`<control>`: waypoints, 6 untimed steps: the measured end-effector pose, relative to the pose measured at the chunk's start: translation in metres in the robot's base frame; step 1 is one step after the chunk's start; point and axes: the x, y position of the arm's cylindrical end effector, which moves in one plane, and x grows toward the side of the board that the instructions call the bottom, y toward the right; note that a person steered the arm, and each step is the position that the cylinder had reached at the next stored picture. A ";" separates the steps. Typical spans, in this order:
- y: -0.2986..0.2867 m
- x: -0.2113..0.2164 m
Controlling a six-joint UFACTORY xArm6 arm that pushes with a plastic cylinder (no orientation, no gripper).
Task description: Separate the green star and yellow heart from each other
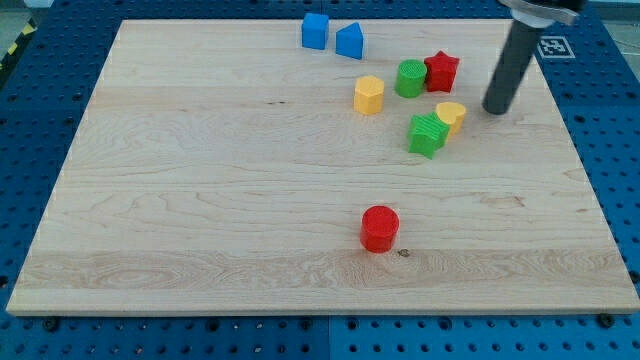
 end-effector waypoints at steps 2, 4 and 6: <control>0.008 0.043; -0.016 0.035; -0.034 0.013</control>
